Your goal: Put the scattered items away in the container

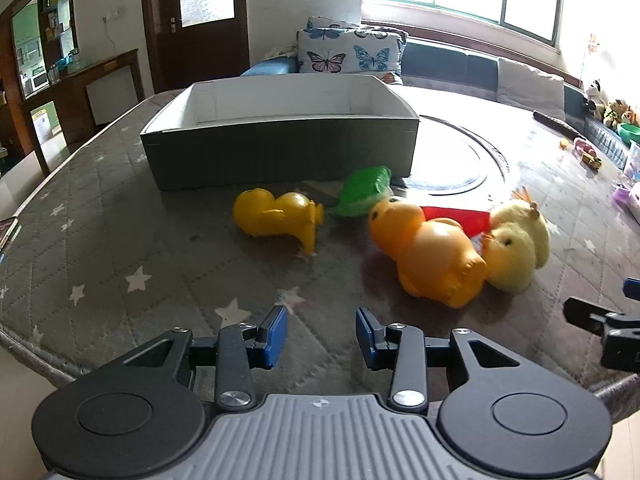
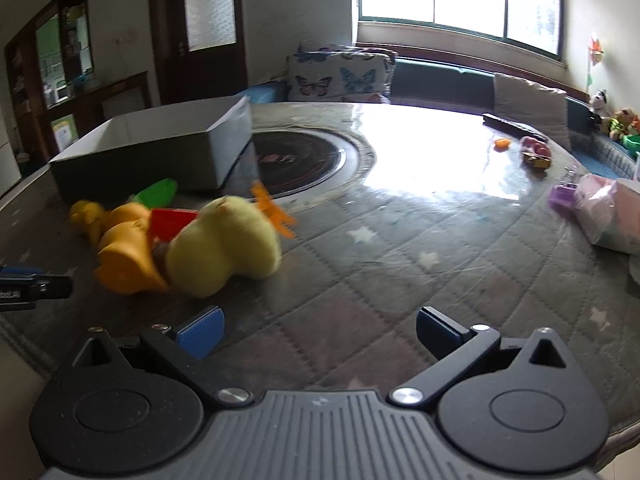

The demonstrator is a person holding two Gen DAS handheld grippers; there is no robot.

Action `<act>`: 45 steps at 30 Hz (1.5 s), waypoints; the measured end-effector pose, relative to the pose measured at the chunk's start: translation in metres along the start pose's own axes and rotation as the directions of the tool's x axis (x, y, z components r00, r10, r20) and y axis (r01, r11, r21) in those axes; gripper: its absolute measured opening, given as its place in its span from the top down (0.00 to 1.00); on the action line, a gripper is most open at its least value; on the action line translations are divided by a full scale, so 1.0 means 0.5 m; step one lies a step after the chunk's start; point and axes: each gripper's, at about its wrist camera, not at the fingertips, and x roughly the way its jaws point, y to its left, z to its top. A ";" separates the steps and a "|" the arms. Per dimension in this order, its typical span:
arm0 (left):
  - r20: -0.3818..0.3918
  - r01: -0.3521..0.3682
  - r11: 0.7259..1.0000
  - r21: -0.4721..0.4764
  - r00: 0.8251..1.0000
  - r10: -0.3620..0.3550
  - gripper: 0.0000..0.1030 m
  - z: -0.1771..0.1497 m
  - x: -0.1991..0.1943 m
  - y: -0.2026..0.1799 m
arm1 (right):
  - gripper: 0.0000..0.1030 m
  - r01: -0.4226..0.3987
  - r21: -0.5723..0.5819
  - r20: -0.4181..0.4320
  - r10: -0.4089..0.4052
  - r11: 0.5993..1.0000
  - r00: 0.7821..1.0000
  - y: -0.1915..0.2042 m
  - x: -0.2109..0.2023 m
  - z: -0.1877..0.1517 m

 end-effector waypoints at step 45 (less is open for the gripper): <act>-0.059 0.035 0.998 0.045 0.998 -0.033 0.61 -0.034 -0.032 -0.051 | 0.00 -0.163 -0.077 -0.095 0.155 0.984 0.983 0.085 -0.025 -0.016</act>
